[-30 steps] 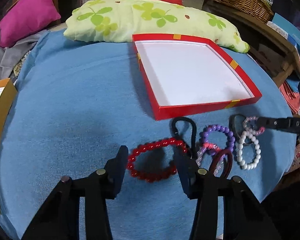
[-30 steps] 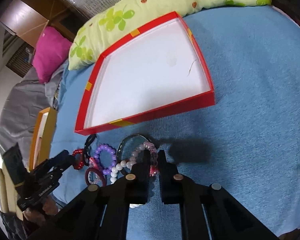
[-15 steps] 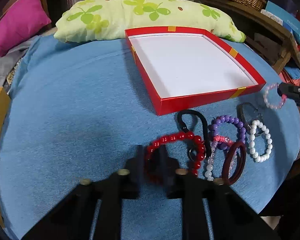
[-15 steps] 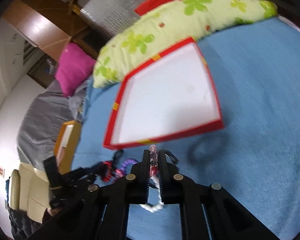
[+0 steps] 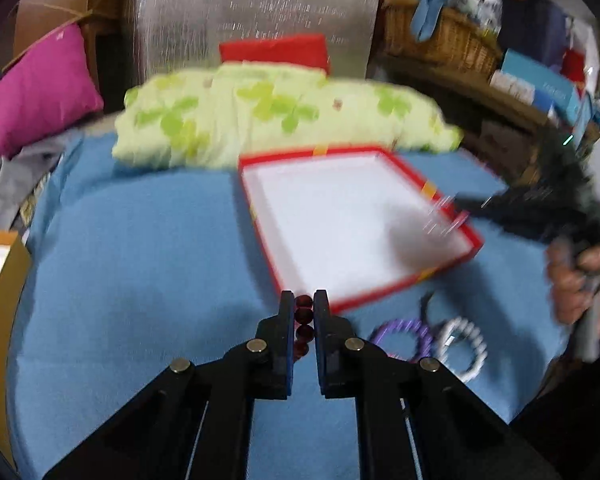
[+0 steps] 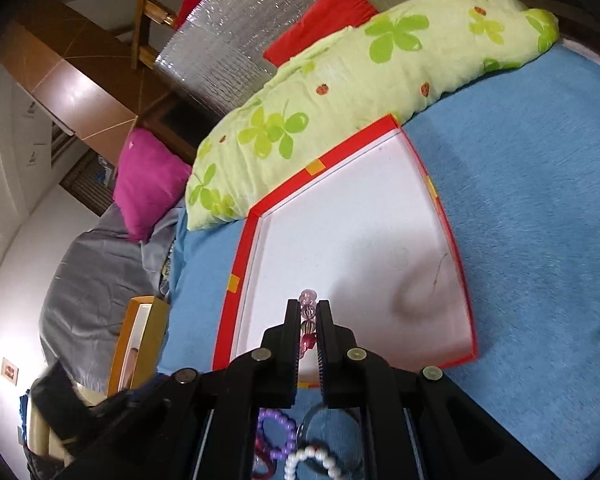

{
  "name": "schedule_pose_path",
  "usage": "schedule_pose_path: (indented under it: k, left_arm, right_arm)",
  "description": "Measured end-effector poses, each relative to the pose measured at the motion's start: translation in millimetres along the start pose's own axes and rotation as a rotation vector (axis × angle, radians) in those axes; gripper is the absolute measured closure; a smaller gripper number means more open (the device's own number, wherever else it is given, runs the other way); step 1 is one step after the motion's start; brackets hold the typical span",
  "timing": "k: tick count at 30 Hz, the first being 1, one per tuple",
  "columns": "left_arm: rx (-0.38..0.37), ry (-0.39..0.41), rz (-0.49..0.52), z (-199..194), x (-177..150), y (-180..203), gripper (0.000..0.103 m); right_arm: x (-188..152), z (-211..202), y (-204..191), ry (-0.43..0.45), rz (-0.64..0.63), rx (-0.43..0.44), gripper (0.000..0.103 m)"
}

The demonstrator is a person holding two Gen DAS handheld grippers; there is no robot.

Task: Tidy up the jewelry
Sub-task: 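Carry both bracelets into the red tray and open both tools to release them, then grasp the white bead bracelet with the right tool while the left tool grasps the dark red bangle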

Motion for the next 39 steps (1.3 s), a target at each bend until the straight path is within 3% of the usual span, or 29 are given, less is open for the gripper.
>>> schedule_pose_path:
  k: [4,10,12,13,14,15,16,17,22,25,28,32,39]
  left_arm:
    - [-0.04,0.046,-0.011,14,21,11,0.094]
    - [-0.032,-0.007,-0.065,70,25,21,0.093]
    - [-0.01,-0.02,-0.083,78,21,21,0.093]
    - [0.006,-0.028,-0.097,81,20,18,0.093]
    - [0.015,-0.033,-0.109,81,19,16,0.09]
    - [0.022,-0.037,-0.124,81,18,13,0.086]
    - [0.03,-0.035,-0.128,79,17,11,0.073]
    - [0.045,-0.028,-0.129,75,17,9,0.067]
    - [0.054,-0.012,-0.125,42,10,3,0.067]
    - [0.04,-0.031,-0.104,17,-3,7,0.067]
    - [-0.003,-0.061,-0.059,-5,-23,21,0.067]
    - [-0.046,-0.126,0.048,-14,-53,46,0.067]
    - [-0.119,-0.215,0.043,3,-74,62,0.067]
  right_arm:
    - [-1,19,-3,-0.009,-0.025,-0.027,0.094]
    - [-1,39,0,-0.005,-0.067,-0.102,0.093]
    - [1,39,1,0.011,-0.104,-0.142,0.088]
    - [3,39,1,0.017,-0.122,-0.162,0.073]
    - [4,36,3,0.025,-0.129,-0.187,0.047]
    - [5,32,6,0.035,-0.112,-0.193,0.033]
    - [7,25,8,0.057,-0.091,-0.18,0.027]
    - [9,19,8,0.077,-0.089,-0.172,0.027]
    - [10,-14,0,0.04,-0.153,-0.119,0.029]
    - [-3,-36,-9,-0.014,-0.228,-0.083,0.045]
    - [-29,-49,-12,-0.132,-0.26,-0.055,0.055]
    - [-68,-56,-12,-0.244,-0.306,-0.088,0.061]
    - [-92,-41,0,-0.319,-0.236,-0.171,0.061]
Point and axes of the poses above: each gripper's, at about its wrist camera, not at the fingertips, and z roughly the way its jaws point, y to its right, x to its top, the point moved 1 cm from there along z, roughly the way its jaws point, and after that the axes turned 14 degrees about y, right-handed, at the moved point
